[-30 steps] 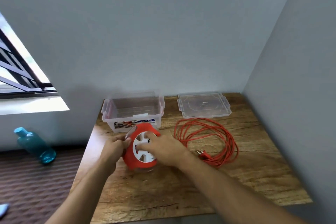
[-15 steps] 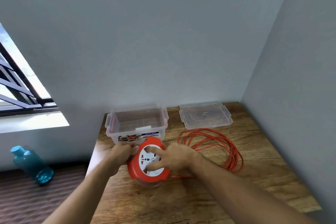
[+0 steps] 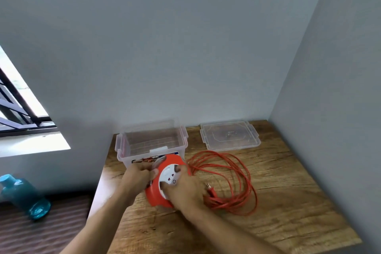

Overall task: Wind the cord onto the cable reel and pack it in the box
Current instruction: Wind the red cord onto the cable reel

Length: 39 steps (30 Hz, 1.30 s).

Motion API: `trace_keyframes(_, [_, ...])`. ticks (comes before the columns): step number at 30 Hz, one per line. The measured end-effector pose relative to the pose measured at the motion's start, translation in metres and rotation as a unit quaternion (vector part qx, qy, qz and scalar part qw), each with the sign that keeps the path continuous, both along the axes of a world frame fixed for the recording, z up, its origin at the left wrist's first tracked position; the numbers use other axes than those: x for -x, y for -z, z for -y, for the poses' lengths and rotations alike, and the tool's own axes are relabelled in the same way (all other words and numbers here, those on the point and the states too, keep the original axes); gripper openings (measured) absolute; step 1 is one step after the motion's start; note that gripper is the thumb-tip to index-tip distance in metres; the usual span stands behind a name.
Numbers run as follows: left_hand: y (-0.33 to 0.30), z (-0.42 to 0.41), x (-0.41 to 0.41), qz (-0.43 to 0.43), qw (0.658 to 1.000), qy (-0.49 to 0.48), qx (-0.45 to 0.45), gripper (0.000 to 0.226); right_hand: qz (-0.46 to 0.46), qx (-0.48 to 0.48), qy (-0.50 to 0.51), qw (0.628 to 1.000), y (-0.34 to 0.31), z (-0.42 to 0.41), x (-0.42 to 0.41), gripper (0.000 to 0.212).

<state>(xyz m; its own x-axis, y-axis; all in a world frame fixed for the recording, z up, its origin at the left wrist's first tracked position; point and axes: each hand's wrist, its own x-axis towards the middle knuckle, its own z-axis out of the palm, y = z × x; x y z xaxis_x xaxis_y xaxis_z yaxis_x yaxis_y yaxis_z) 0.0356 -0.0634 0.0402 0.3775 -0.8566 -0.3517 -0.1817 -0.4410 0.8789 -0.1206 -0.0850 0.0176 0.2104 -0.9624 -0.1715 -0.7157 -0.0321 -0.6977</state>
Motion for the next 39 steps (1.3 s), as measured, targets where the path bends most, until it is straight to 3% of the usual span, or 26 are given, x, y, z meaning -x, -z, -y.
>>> trace_keyframes(2, [0.002,-0.005,-0.004,0.002,1.000,-0.015,0.000,0.019,0.116,-0.119,0.041,0.985,-0.002,-0.004,-0.002,0.060])
trace_keyframes(3, [0.003,-0.006,-0.007,-0.006,1.000,-0.029,-0.002,0.015,0.120,-0.133,0.019,0.984,-0.007,-0.002,0.003,0.051])
trace_keyframes(5, [0.004,-0.009,-0.015,-0.024,0.999,-0.038,-0.010,0.014,0.002,0.019,-0.099,0.995,-0.018,0.006,0.019,0.032])
trace_keyframes(6, [0.003,-0.010,-0.017,-0.026,0.999,-0.034,-0.014,0.015,-0.065,0.134,-0.179,0.972,-0.021,0.012,0.029,0.032])
trace_keyframes(8, [0.001,-0.012,-0.020,-0.027,0.999,-0.016,-0.022,0.016,-0.152,0.273,-0.366,0.877,-0.025,0.020,0.043,0.044])
trace_keyframes(10, [-0.003,-0.011,-0.021,-0.027,0.999,0.007,-0.031,0.014,-0.215,0.289,-0.477,0.801,-0.029,0.025,0.051,0.052])
trace_keyframes(13, [-0.013,-0.005,-0.022,-0.019,0.999,0.026,-0.029,0.013,-0.274,0.324,-0.506,0.751,-0.031,0.031,0.053,0.059])
trace_keyframes(23, [-0.035,0.001,-0.006,0.002,0.998,0.057,0.017,0.014,-0.262,0.312,-0.389,0.826,-0.032,0.023,0.038,0.062])
trace_keyframes(26, [-0.034,-0.002,0.003,0.012,0.998,0.051,0.045,0.017,-0.167,0.245,-0.235,0.926,-0.025,0.017,0.037,0.068])
trace_keyframes(28, [-0.032,-0.006,0.011,0.013,0.997,0.043,0.068,0.019,-0.047,0.112,-0.074,0.990,-0.023,0.005,0.027,0.069])
trace_keyframes(29, [-0.032,-0.008,0.016,0.018,0.996,0.038,0.081,0.020,0.029,0.034,-0.003,0.999,-0.021,0.001,0.020,0.068])
trace_keyframes(30, [-0.033,-0.011,0.021,0.031,0.994,0.037,0.094,0.020,0.109,-0.043,0.058,0.991,-0.021,0.000,0.014,0.066])
trace_keyframes(32, [-0.034,-0.013,0.030,0.092,0.986,0.051,0.130,0.017,0.254,-0.177,0.141,0.940,-0.025,-0.001,0.006,0.059])
trace_keyframes(34, [-0.033,-0.013,0.034,0.160,0.972,0.063,0.159,0.016,0.337,-0.242,0.155,0.897,-0.028,0.000,0.007,0.053])
trace_keyframes(36, [-0.033,-0.013,0.032,0.154,0.975,0.039,0.155,0.022,0.320,-0.229,0.111,0.913,-0.032,0.001,0.012,0.053])
trace_keyframes(37, [-0.033,-0.013,0.030,0.119,0.982,0.017,0.144,0.024,0.261,-0.182,0.075,0.945,-0.034,0.004,0.015,0.052])
trace_keyframes(39, [-0.031,-0.014,0.025,0.042,0.992,-0.023,0.118,0.017,0.055,0.008,-0.018,0.998,-0.039,0.013,0.030,0.042])
